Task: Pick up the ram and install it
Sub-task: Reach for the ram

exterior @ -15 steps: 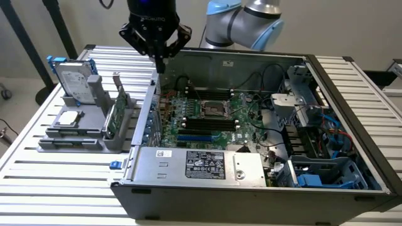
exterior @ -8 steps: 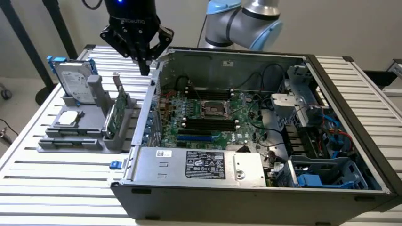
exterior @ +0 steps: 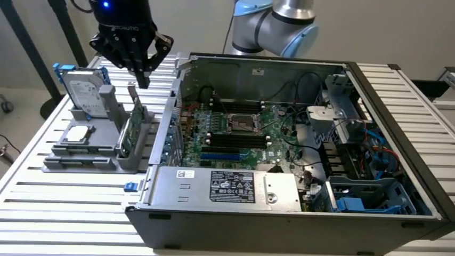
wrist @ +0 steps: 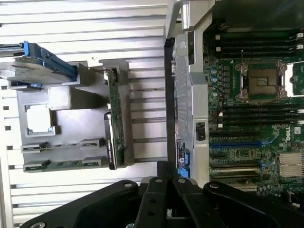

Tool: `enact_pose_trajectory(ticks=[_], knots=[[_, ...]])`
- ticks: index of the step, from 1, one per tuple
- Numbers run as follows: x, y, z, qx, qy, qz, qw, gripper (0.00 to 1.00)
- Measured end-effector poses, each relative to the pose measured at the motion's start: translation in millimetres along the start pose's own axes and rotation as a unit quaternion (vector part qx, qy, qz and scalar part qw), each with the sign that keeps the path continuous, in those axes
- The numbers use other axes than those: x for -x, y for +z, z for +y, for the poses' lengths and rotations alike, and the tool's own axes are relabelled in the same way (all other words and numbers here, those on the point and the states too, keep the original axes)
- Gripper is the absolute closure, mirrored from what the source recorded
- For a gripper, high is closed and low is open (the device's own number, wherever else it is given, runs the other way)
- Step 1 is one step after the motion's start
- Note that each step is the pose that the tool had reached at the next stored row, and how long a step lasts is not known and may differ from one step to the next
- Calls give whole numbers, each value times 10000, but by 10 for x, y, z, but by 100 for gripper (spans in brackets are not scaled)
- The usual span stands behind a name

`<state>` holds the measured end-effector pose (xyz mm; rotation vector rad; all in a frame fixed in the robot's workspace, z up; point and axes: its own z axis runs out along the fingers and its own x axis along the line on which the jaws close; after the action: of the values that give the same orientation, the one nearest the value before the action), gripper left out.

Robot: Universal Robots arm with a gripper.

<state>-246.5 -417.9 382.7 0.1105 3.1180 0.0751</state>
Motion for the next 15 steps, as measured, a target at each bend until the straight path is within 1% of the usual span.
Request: enact_pose_trajectory(ticks=[6,15], knots=[[-273,49,-37,-3,-1,0,10000,89],[-682,145,-79,-22,-1,-1,10000,89]])
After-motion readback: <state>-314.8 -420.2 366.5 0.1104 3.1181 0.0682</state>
